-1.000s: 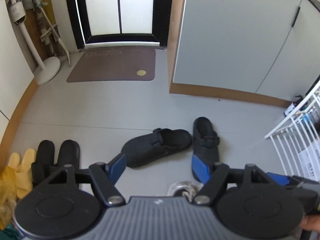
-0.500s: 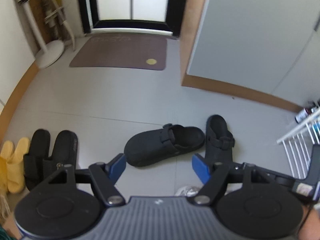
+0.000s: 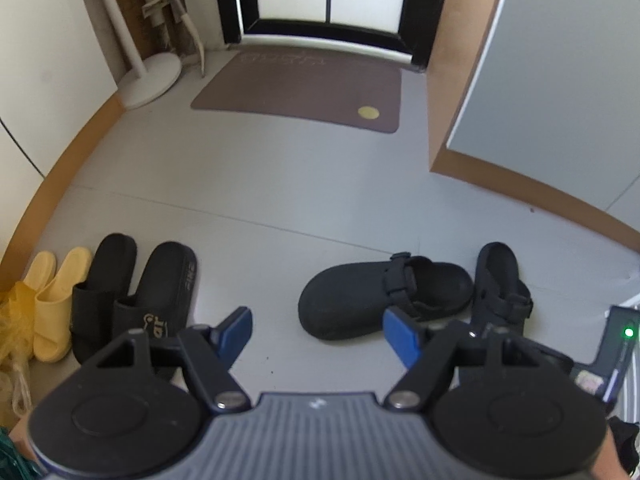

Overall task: Organize scattered shoes
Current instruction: 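Lower the right tool onto the placed clog and close on its strap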

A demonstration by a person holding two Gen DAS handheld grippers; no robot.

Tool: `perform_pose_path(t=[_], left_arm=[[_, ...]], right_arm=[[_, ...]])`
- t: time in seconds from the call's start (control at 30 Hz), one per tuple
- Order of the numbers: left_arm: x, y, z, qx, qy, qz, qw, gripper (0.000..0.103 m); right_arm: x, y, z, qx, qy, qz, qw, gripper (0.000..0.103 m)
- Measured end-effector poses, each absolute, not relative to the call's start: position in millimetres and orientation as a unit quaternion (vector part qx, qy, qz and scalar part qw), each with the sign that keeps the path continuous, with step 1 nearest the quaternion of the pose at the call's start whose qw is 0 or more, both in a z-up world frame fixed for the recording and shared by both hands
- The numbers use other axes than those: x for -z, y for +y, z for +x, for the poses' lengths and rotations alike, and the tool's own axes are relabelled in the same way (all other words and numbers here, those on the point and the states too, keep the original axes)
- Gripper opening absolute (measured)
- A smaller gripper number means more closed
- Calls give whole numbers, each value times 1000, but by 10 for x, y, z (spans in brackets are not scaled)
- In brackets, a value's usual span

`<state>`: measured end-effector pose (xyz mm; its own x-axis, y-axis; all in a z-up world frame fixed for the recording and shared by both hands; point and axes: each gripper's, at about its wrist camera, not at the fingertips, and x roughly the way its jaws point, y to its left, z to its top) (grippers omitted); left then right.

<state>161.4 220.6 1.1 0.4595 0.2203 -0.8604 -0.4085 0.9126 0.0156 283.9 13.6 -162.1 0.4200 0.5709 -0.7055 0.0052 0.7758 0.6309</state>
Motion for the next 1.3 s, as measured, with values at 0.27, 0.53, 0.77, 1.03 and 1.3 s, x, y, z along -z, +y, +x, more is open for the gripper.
perform_pose_path(t=[0.27, 0.53, 0.77, 1.03, 1.3], left_arm=[[116, 2341, 1651, -206, 490, -112, 840, 75], [231, 2530, 1614, -236, 494, -118, 829, 73], [175, 2367, 1663, -213, 489, -100, 840, 73], [239, 2391, 1690, -209, 497, -107, 835, 73], [222, 2412, 1666, -202, 495, -119, 837, 73]], right_arm=[[1825, 413, 3118, -205, 507, 301, 781, 100], [2179, 670, 3155, -185, 512, 336, 769, 100], [2341, 785, 3340, -153, 510, 361, 765, 100], [2484, 814, 3504, -138, 519, 354, 766, 95], [2500, 745, 3687, -165, 507, 290, 795, 77]])
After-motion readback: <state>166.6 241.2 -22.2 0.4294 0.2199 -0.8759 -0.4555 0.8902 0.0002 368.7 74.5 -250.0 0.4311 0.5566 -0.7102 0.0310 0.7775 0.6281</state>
